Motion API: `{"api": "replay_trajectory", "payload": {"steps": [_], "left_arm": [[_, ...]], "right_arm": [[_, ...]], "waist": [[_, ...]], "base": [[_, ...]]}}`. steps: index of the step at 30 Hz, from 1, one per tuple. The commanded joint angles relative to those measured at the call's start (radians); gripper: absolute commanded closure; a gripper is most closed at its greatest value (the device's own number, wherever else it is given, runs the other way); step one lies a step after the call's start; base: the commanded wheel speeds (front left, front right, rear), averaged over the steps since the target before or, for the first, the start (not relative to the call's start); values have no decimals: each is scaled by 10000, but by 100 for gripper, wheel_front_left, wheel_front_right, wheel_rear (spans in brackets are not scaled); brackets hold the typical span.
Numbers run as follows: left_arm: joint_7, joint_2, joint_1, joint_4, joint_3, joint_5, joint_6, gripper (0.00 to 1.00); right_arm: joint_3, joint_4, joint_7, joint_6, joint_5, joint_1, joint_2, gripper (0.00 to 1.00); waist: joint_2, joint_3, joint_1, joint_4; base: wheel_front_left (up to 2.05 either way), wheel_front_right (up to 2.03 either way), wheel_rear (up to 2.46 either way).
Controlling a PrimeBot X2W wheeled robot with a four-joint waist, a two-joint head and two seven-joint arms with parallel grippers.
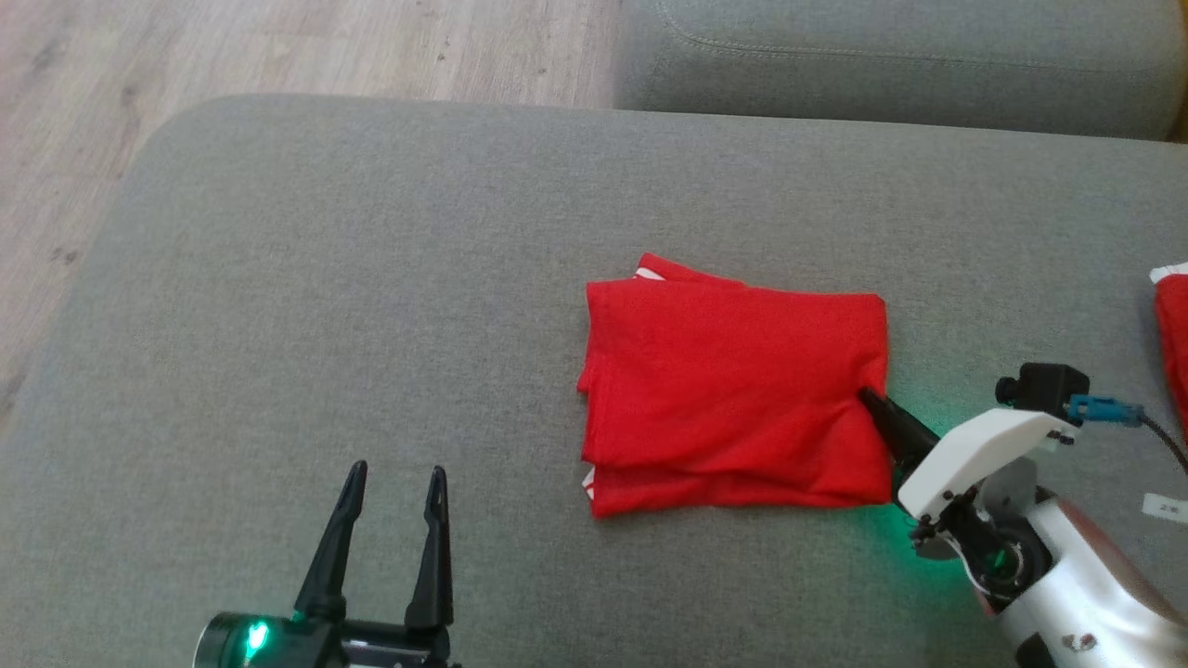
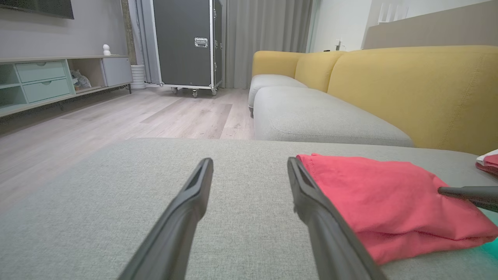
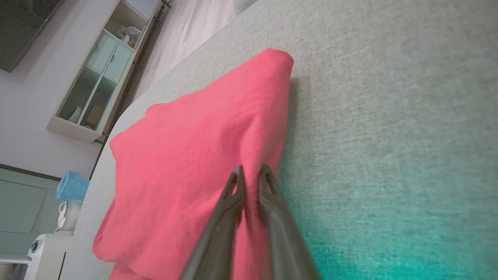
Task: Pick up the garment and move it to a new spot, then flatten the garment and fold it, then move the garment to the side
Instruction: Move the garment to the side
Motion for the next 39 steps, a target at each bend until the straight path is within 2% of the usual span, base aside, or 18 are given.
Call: {"api": "replay_trajectory", "payload": {"steps": [1, 4, 8, 17, 22, 26, 30, 31, 32, 35, 39], "left_arm": [[-95, -77, -299, -262, 389, 46, 86, 0], [-95, -77, -232, -220, 453, 66, 98, 0], [-95, -77, -206, -256, 552, 39, 94, 0], [-95, -78, -674, -431, 570, 6, 33, 0], [-95, -78, -1071, -379, 504, 7, -64, 0], [-95, -78, -1338, -360, 526, 63, -120, 0], [-95, -78, -1551, -294, 604, 132, -237, 0], [-95, -78, -1584, -270, 620, 151, -266, 0], [-95, -78, -1610, -245, 637, 165, -293, 0], [-95, -78, -1651, -156, 702, 194, -338, 0], [-95, -78, -1581, -13, 736, 175, -346, 0]], "right_arm": [[231, -388, -94, -7, 273, -328, -338, 100], [413, -542, -150, -7, 560, -388, -556, 100], [861, -897, -119, -7, 812, -664, -1212, 100], [1039, -1592, 138, -7, 550, -2068, -3654, 100], [657, -1824, 350, -7, 295, -2648, -5012, 100], [-61, -1907, 443, -7, 162, -2763, -6050, 100], [-878, -1815, 505, -7, -80, -2536, -6746, 100], [-1056, -1756, 537, -7, -163, -2443, -6809, 73], [-1207, -1703, 584, -7, -267, -2332, -6826, 0], [-1606, -1688, 609, -7, -608, -1981, -6586, 0], [-1832, -1950, 432, -7, -1131, -1319, -5730, 0]], "waist": [[0, -46, -1, -84], [0, -70, -1, -219], [0, 29, -1, -700], [0, 1103, -1, -2069], [0, 1676, -1, -2475], [0, 2059, -1, -2612], [0, 2287, -1, -2612], [0, 2302, -1, -2596], [0, 2306, -1, -2573], [0, 2184, -1, -2476], [0, 1686, -1, -2291]], "base": [[0, 0, 0], [0, 0, 0], [0, 0, 0], [0, 0, 0], [0, 0, 0], [0, 0, 0], [0, 0, 0], [0, 0, 0], [0, 0, 0], [0, 0, 0], [0, 0, 0]]}}
